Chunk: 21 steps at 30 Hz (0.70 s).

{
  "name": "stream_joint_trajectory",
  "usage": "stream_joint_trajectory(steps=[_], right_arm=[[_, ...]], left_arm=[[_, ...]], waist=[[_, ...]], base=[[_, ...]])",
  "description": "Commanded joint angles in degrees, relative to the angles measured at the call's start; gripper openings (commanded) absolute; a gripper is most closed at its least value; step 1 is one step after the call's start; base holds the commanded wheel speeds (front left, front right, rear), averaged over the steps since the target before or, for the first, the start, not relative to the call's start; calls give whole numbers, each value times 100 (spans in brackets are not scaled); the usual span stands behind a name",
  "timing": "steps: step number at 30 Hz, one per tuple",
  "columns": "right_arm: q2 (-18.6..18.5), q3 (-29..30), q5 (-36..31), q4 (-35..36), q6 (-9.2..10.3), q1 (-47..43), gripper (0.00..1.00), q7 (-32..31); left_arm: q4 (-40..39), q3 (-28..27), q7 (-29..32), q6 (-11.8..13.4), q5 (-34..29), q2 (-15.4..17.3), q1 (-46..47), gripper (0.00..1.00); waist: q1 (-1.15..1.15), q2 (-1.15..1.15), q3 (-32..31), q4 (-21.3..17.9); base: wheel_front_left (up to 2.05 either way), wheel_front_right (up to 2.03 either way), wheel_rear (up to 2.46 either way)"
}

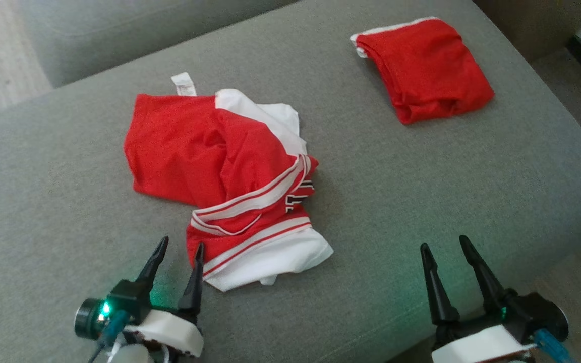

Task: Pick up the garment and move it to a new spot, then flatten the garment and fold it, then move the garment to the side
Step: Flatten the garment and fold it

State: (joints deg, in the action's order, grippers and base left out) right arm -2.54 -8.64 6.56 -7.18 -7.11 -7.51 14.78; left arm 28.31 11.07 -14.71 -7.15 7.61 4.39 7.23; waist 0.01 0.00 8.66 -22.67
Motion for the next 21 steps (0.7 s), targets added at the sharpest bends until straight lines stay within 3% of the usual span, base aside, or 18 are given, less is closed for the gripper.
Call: stream_joint_trajectory(steps=[1,5,9,10,11,21], right_arm=[[-33,-143,1,196,-37,225,100,22],[-33,-214,24,229,-37,274,100,22],[-33,-244,41,242,-37,308,100,22],[-33,-247,41,245,-37,304,100,22],[-33,-250,37,243,-37,300,100,22],[-33,-370,61,156,-37,343,100,22]], left_arm=[[-18,-158,-29,-26,42,119,266,100],[612,96,-29,-31,277,261,544,100],[979,736,-29,-32,663,434,770,100],[1013,934,-29,-33,795,480,810,25],[990,1134,-29,-33,946,521,847,0],[-109,2885,-29,-33,2332,1199,1468,0]], waist=[[-1,0,126,-112],[-1,0,263,-208],[-1,0,360,-260],[-1,0,370,-269],[-1,0,378,-278],[-1,0,289,-408]], base=[[0,0,0],[0,0,0],[0,0,0],[0,0,0],[0,0,0],[0,0,0]])
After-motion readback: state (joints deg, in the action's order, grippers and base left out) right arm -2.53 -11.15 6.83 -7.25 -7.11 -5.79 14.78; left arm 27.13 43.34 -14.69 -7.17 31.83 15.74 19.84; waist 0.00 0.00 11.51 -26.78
